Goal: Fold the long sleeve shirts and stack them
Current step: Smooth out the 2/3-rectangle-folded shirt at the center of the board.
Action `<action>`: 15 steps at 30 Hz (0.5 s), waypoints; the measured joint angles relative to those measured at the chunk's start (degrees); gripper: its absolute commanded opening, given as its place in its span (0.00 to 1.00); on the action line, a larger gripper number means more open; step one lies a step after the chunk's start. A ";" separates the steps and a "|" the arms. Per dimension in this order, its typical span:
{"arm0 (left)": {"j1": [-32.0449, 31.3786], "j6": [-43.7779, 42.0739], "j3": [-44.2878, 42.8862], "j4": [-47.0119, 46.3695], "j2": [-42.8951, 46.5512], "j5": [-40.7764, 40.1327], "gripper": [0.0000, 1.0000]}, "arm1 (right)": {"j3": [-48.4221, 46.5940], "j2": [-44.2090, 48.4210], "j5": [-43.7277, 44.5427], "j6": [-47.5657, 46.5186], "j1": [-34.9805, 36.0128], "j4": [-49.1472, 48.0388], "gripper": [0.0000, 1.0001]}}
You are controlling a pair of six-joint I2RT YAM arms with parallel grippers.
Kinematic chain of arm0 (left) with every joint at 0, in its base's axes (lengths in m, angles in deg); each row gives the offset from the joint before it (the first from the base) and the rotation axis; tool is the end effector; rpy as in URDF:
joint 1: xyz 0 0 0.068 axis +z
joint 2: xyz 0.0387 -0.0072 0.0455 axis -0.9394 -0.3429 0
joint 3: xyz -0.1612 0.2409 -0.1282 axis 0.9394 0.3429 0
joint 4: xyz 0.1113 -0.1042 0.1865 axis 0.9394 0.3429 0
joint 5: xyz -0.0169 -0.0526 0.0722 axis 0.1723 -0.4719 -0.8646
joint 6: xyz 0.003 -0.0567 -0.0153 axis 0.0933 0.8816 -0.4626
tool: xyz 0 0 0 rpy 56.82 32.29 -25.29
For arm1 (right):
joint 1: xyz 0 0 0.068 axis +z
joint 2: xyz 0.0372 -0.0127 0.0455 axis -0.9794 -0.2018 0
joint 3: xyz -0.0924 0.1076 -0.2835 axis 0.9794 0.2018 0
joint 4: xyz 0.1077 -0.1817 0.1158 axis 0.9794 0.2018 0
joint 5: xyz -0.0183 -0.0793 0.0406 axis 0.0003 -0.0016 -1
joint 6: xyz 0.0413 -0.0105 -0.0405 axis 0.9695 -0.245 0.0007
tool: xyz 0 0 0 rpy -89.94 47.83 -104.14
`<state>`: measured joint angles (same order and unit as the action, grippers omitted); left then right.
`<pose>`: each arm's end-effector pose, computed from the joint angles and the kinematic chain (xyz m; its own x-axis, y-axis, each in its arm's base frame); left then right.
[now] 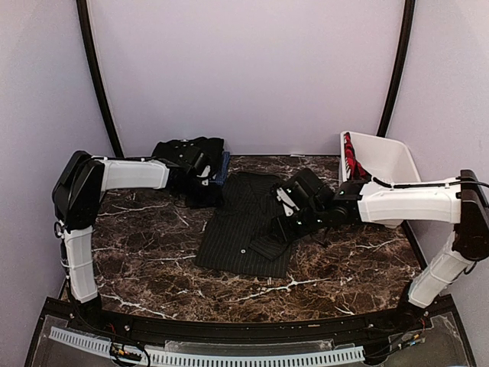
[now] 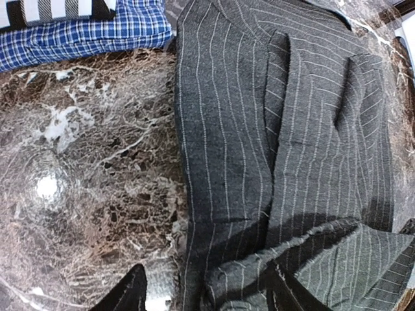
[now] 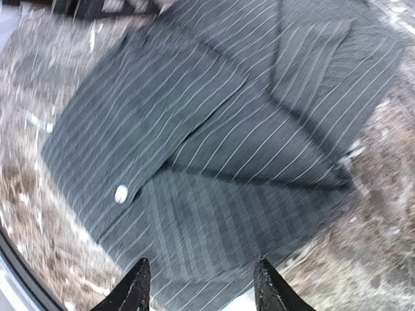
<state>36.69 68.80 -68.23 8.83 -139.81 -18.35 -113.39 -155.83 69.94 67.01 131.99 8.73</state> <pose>0.3717 -0.2479 0.2334 -0.8468 -0.0156 -0.5317 0.2095 0.9090 -0.3604 0.1906 0.2516 0.2830 -0.7402 -0.2981 -0.6027 -0.4982 0.8451 0.1939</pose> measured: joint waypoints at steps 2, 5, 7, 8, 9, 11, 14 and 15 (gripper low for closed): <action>0.00 -0.02 0.00 0.46 1.01 0.09 0.61 | 0.76 0.00 -0.15 -0.22 1.66 0.63 0.50; 0.00 -0.04 0.00 0.61 2.80 0.46 0.61 | 1.66 -0.11 -0.44 -0.13 3.58 2.12 0.46; 0.00 -0.04 0.00 0.63 3.76 0.59 0.61 | 1.75 -0.52 -0.90 0.37 4.39 2.45 0.47; 0.00 -0.04 0.00 0.63 4.17 0.70 0.61 | 1.75 -0.98 -1.16 0.68 4.68 2.43 0.48; 0.00 -0.04 0.00 0.68 4.68 0.76 0.61 | 1.75 -1.51 -1.51 0.98 4.94 2.43 0.49; 0.00 -0.09 0.00 0.68 5.25 0.90 0.61 | 1.75 -2.80 -1.86 1.49 5.33 2.32 0.50; 0.00 -0.13 0.00 0.79 5.64 1.29 0.61 | 1.68 -5.46 -2.05 2.19 5.88 2.40 0.51; 0.00 -0.13 0.00 0.85 5.64 1.53 0.61 | 1.53 -6.38 -2.01 2.40 5.97 2.58 0.51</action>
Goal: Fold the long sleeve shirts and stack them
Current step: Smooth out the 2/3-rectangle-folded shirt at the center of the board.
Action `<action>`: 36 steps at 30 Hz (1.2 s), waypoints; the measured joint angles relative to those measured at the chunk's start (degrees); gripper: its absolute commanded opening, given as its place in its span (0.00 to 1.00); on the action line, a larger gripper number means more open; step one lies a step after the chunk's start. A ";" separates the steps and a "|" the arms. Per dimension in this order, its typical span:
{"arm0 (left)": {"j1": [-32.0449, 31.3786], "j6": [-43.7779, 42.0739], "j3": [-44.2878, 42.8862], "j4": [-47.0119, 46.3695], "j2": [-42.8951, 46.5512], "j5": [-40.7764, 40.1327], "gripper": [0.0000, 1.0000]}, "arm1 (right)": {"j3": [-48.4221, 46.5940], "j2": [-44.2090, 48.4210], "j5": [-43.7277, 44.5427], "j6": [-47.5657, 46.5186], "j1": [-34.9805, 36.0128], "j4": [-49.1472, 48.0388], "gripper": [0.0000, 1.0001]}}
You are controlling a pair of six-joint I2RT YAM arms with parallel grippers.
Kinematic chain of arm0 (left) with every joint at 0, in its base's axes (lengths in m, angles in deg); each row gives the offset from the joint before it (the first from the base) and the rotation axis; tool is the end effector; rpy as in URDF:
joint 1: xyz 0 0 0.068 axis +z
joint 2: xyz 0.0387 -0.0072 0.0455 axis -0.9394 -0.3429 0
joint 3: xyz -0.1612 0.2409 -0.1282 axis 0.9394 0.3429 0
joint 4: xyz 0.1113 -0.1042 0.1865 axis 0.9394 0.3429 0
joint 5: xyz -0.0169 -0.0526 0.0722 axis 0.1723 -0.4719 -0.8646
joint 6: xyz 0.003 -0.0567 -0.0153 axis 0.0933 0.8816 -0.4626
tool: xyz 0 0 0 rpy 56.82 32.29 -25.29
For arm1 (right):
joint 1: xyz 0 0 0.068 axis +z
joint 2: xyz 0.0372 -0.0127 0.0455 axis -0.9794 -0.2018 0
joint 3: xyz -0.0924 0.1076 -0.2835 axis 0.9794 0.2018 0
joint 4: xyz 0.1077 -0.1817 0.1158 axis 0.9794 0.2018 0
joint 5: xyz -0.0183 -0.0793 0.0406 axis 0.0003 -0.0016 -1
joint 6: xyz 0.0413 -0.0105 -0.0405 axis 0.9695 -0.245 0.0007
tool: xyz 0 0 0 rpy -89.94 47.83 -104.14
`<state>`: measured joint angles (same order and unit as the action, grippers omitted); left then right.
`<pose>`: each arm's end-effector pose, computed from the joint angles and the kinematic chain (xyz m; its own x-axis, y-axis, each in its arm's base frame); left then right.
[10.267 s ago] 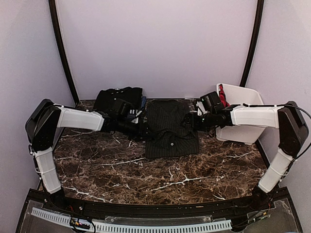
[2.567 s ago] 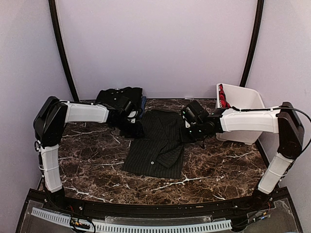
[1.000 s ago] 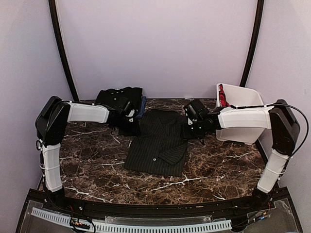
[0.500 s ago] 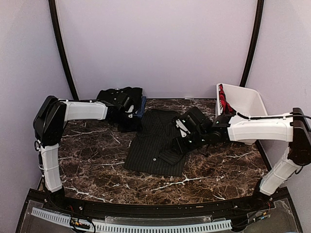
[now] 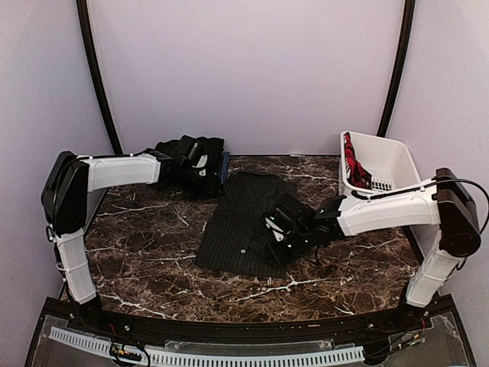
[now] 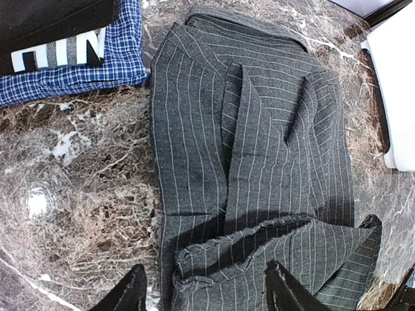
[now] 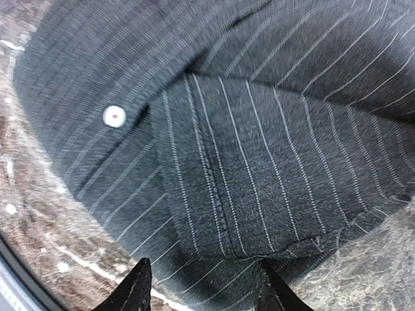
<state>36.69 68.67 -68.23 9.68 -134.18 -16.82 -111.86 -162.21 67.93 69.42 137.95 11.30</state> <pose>0.3585 -0.2406 0.2736 -0.8139 -0.0333 -0.5800 0.2499 0.8812 -0.4014 0.1662 0.2776 0.2390 -0.7833 -0.4294 -0.4495 -0.5461 0.8208 0.1675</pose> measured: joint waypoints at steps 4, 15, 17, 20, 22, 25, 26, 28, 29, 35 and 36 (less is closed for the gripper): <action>0.00 0.02 0.07 0.22 0.02 0.52 0.61 | -1.57 -3.15 1.07 1.27 0.07 1.25 0.50; 0.00 0.02 0.87 0.28 0.98 1.09 0.60 | -12.44 -10.27 9.40 4.85 0.07 5.44 0.10; 0.00 0.02 1.09 0.31 1.44 1.31 0.60 | -14.82 -11.93 11.34 5.20 0.07 5.99 0.02; 0.00 0.02 1.36 0.28 2.12 1.64 0.60 | -17.90 -14.34 13.53 4.28 -0.07 6.60 0.00; 0.00 0.02 1.44 0.22 2.49 1.84 0.60 | -20.06 -16.17 14.56 3.69 -0.48 6.60 0.00; 0.00 0.04 1.95 0.13 3.06 2.12 0.60 | -23.12 -18.60 15.41 2.93 -1.44 6.29 0.00; 0.00 0.07 2.21 0.09 3.26 2.32 0.60 | -24.22 -19.39 15.58 2.69 -2.08 6.14 0.00; 0.00 0.09 2.73 0.07 3.63 2.67 0.60 | -26.47 -20.74 15.80 2.05 -3.54 5.90 0.00; 0.00 0.11 3.02 0.04 3.82 2.86 0.60 | -27.85 -21.49 15.91 1.77 -4.37 5.70 0.00; 0.00 0.24 4.83 -0.31 4.90 3.76 0.60 | -32.65 -24.09 15.87 0.46 -7.58 4.48 0.22; 0.00 0.26 5.07 -0.35 4.98 3.89 0.60 | -33.20 -24.35 15.80 0.17 -7.93 4.33 0.27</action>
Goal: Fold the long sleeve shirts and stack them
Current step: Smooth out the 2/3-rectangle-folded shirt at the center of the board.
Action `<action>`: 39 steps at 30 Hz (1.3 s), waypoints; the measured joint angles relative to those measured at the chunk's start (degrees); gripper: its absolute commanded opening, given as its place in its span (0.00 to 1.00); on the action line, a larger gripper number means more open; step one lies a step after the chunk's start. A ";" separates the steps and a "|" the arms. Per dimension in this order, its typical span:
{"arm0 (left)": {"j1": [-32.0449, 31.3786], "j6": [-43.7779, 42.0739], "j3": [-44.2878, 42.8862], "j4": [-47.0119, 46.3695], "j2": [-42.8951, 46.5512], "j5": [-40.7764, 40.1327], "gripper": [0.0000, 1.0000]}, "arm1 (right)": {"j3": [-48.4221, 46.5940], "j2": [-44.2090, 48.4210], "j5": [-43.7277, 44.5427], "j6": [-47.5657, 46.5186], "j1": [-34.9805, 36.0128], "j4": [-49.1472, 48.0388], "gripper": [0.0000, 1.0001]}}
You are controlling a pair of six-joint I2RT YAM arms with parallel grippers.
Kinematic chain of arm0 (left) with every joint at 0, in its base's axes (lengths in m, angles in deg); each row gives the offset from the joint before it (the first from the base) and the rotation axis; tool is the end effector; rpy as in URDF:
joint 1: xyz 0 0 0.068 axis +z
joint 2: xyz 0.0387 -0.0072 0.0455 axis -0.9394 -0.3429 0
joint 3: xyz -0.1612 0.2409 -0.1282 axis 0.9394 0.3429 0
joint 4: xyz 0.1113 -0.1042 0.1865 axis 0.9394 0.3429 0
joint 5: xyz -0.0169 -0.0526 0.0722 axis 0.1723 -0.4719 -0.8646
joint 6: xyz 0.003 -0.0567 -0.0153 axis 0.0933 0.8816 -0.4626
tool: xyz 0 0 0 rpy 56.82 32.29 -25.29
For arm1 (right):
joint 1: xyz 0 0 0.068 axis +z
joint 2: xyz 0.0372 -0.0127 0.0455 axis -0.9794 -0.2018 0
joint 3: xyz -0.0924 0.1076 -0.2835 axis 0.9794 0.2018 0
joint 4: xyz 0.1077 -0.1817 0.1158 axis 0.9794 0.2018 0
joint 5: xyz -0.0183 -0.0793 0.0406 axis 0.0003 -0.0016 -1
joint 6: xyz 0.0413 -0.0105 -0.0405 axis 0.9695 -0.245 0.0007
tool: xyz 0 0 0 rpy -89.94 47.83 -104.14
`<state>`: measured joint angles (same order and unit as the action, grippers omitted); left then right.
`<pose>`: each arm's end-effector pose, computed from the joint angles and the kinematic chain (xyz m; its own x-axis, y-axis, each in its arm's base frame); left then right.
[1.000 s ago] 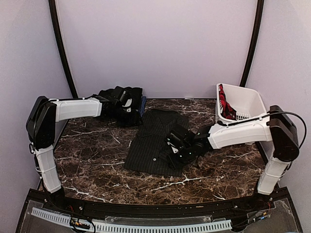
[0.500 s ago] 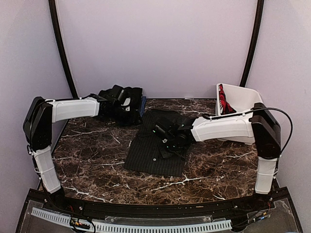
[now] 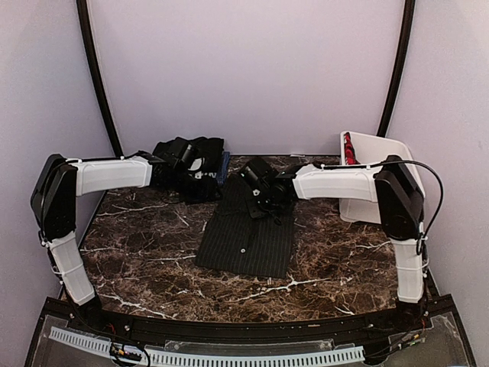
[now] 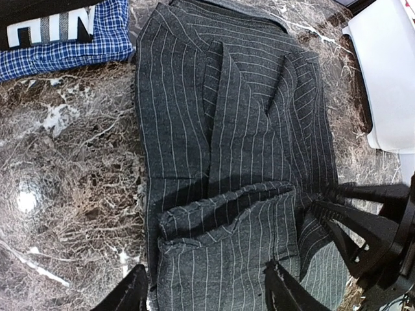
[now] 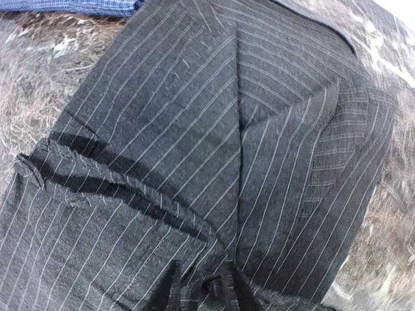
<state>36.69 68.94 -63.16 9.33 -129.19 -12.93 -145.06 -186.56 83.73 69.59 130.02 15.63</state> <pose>0.3354 -0.2289 0.2819 -0.8294 -0.0227 -0.5583 0.2778 0.8502 -0.4472 0.2990 0.3550 0.2396 -0.7508 -0.2478 -0.6123 -0.3151 0.9491 0.0022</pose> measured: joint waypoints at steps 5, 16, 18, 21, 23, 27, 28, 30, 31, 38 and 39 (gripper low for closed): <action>0.00 0.24 1.29 -0.33 0.37 0.76 0.60 | -0.31 -0.04 -0.35 -0.70 -0.87 -0.50 0.49; 0.00 0.59 1.84 -0.79 0.61 1.79 0.60 | 11.96 13.77 -5.40 0.17 -1.11 -3.80 0.03; 0.00 0.74 1.88 -0.83 0.70 1.95 0.60 | 15.41 16.31 -8.41 1.44 -1.09 -5.81 0.00; 0.00 1.05 1.92 -1.44 0.74 2.40 0.59 | 20.22 17.57 -13.51 2.86 -0.81 -8.90 0.00; 0.00 1.22 1.95 -1.79 0.76 2.80 0.60 | 22.80 17.40 -16.63 3.89 -0.70 -10.54 0.00; 0.00 1.53 2.16 -2.12 0.76 3.17 0.59 | 25.53 15.89 -22.12 5.86 -0.52 -13.99 0.00; 0.00 1.55 2.34 -2.12 0.76 3.26 0.59 | 25.75 15.37 -23.21 6.21 -0.50 -14.88 0.00; 0.00 1.64 2.67 -2.08 0.76 3.32 0.59 | 25.83 14.36 -25.20 6.91 -0.50 -16.61 0.00; 0.00 1.66 2.78 -2.08 0.76 3.32 0.59 | 25.88 13.88 -26.25 7.19 -0.50 -17.55 0.00; 0.00 1.70 3.08 -2.10 0.81 3.30 0.59 | 25.88 11.08 -30.05 8.41 -0.48 -21.62 0.00; 0.00 1.70 3.10 -2.08 0.81 3.30 0.59 | 25.90 10.82 -30.27 8.57 -0.48 -21.79 0.01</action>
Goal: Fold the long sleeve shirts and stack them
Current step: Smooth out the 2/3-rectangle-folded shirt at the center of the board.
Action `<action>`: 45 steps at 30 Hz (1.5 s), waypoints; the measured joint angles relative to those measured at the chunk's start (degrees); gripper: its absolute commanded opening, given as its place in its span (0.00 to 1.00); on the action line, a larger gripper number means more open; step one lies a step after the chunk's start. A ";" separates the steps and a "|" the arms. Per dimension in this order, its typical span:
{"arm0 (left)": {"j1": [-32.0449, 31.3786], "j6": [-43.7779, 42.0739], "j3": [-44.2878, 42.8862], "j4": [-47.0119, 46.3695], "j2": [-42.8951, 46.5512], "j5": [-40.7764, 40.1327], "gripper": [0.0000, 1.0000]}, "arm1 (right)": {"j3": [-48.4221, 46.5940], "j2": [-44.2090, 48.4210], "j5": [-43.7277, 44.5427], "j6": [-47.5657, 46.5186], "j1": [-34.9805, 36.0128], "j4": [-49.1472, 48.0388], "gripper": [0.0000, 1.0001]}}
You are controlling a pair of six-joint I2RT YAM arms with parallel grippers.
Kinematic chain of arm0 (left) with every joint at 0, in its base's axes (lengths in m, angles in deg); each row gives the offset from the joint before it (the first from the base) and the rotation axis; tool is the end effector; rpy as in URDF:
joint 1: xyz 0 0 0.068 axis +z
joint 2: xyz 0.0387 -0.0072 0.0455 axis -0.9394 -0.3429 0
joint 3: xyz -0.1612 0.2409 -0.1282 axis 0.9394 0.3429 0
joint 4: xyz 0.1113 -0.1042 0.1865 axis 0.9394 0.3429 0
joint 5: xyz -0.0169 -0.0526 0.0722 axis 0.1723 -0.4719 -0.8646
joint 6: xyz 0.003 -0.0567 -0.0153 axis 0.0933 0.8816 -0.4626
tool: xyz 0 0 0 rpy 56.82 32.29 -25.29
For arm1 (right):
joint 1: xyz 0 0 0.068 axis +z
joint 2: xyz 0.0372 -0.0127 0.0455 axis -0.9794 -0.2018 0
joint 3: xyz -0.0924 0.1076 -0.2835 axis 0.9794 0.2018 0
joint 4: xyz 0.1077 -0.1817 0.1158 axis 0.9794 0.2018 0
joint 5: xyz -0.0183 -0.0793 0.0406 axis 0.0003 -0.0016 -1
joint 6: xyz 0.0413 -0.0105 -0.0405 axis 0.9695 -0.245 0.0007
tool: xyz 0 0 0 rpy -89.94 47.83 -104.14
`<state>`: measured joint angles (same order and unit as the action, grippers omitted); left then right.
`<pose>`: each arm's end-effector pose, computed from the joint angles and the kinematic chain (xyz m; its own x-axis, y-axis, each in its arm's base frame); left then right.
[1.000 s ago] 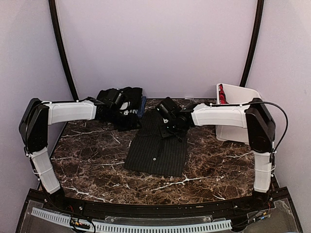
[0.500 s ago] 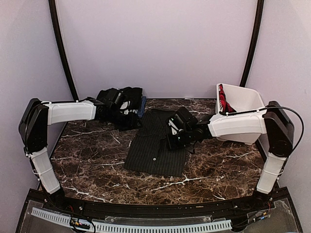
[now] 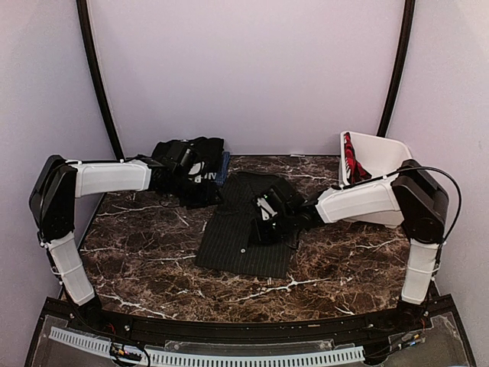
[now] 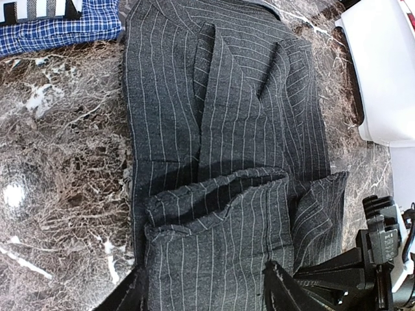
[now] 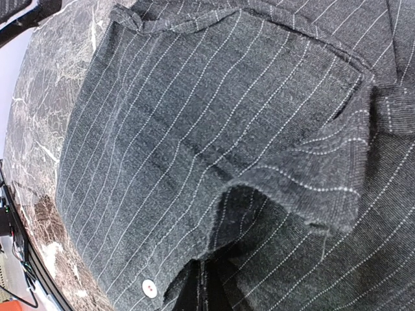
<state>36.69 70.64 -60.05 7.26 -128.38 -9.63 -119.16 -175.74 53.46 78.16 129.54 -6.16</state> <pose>0.3282 -0.2270 0.2740 -0.8526 -0.0307 -0.5217 0.2745 0.8231 -0.4972 0.2466 0.3191 0.2133 -0.8846 -0.1765 -0.4317 -0.3948 0.7762 0.4916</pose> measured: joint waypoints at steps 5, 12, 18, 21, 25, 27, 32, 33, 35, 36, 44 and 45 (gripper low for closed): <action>0.00 0.00 0.31 0.02 0.11 0.00 0.59 | 0.13 -0.37 -0.42 0.68 0.00 -1.57 0.05; 0.00 0.00 0.35 0.02 0.70 -0.04 0.59 | 0.22 -1.27 -1.51 1.77 -0.37 -5.22 0.19; 0.00 0.00 0.74 0.07 1.51 -0.15 0.59 | 0.13 -3.13 -1.88 1.92 -0.94 -6.29 0.30; 0.00 0.00 0.74 0.04 1.62 -0.24 0.59 | -0.02 -3.69 -1.90 1.75 -1.20 -6.43 0.33; 0.00 0.00 0.74 0.04 1.60 -0.24 0.59 | -0.90 -4.00 -1.86 1.51 -1.79 -6.86 0.36; 0.00 0.00 0.74 0.07 1.62 -0.24 0.59 | -1.31 -4.00 -1.81 1.31 -2.40 -7.61 0.37; 0.00 -0.02 0.74 0.04 1.62 -0.26 0.59 | -2.29 -4.11 -2.36 0.63 -4.15 -10.05 0.39; 0.00 -0.02 0.74 0.04 1.60 -0.26 0.59 | -2.56 -4.28 -2.62 0.61 -4.46 -10.54 0.39; 0.00 -0.02 0.74 0.07 1.62 -0.26 0.59 | -3.04 -4.90 -3.58 0.42 -5.18 -12.24 0.39; 0.00 -0.02 0.74 0.09 1.60 -0.28 0.59 | -3.17 -5.22 -4.17 0.42 -5.55 -13.11 0.39; 0.00 -0.02 0.92 0.46 1.70 -0.17 0.58 | -4.96 -7.89 -7.74 0.42 -9.33 -16.70 0.42; 0.00 -0.02 1.14 0.44 1.84 0.04 0.58 | -5.31 -7.91 -7.96 0.33 -9.99 -16.72 0.43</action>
<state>36.69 70.62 -58.92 7.69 -126.55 -9.59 -124.47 -183.65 45.50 78.49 119.55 -22.88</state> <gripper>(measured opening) 0.585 0.410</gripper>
